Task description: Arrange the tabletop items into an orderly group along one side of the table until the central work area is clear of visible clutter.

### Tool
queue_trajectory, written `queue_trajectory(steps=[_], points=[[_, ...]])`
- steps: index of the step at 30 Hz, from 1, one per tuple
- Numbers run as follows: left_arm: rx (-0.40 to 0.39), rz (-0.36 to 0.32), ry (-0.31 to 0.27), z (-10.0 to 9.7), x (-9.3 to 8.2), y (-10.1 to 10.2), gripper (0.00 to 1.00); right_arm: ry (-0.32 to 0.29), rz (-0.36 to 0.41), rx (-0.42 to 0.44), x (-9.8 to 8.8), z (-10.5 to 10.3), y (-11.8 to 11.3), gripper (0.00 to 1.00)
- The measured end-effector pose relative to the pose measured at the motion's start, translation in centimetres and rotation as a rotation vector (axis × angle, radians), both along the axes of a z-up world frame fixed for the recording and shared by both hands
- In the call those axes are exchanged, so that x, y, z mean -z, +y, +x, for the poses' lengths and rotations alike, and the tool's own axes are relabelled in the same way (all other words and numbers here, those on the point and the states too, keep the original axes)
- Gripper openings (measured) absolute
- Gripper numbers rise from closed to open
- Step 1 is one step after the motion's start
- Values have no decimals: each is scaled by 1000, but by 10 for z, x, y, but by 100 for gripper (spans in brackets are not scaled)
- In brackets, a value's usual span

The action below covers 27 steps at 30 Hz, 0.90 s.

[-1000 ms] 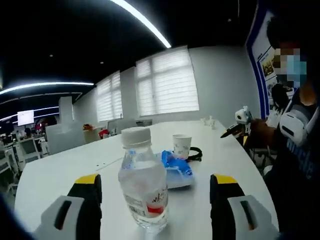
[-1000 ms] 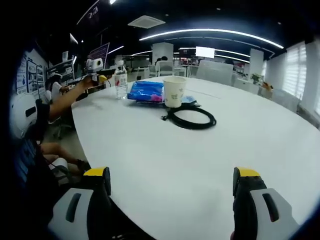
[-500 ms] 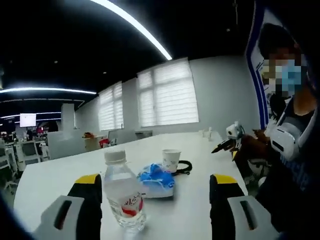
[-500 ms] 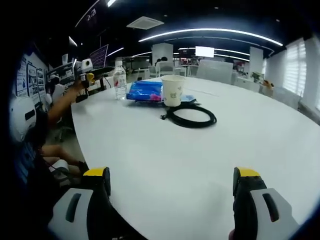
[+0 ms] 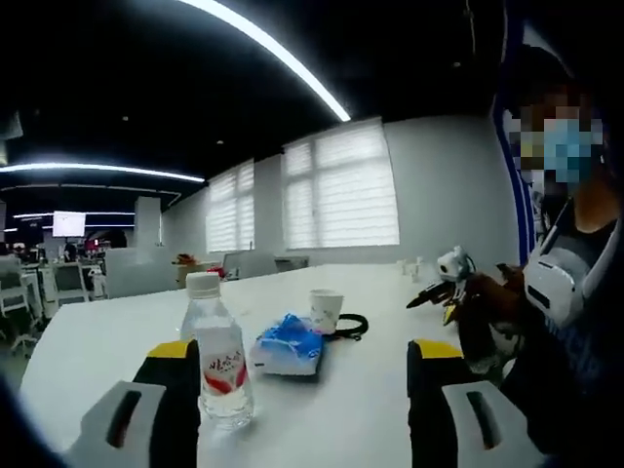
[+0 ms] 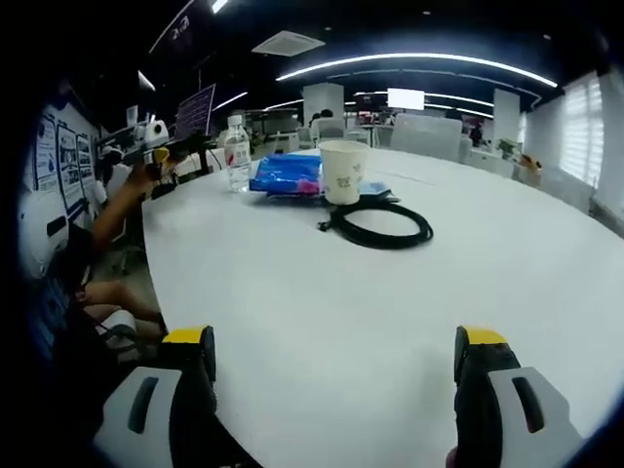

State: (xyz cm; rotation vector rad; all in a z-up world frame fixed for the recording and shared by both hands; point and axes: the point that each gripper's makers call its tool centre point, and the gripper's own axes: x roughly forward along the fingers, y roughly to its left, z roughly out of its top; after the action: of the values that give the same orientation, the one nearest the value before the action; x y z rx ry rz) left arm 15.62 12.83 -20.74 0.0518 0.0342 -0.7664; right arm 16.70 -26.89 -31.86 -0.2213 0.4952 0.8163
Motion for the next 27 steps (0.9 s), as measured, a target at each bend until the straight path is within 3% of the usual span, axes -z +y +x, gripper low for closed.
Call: queue_trajectory(steps=[8, 14, 27], points=[[-11, 25, 50, -19, 17, -13, 87, -9, 5, -23, -2, 5, 7, 99], [-52, 40, 49, -15, 16, -11, 87, -16, 16, -24, -5, 6, 10, 99], [-59, 54, 73, -19, 25, -17, 90, -33, 18, -19, -12, 3, 6, 99]])
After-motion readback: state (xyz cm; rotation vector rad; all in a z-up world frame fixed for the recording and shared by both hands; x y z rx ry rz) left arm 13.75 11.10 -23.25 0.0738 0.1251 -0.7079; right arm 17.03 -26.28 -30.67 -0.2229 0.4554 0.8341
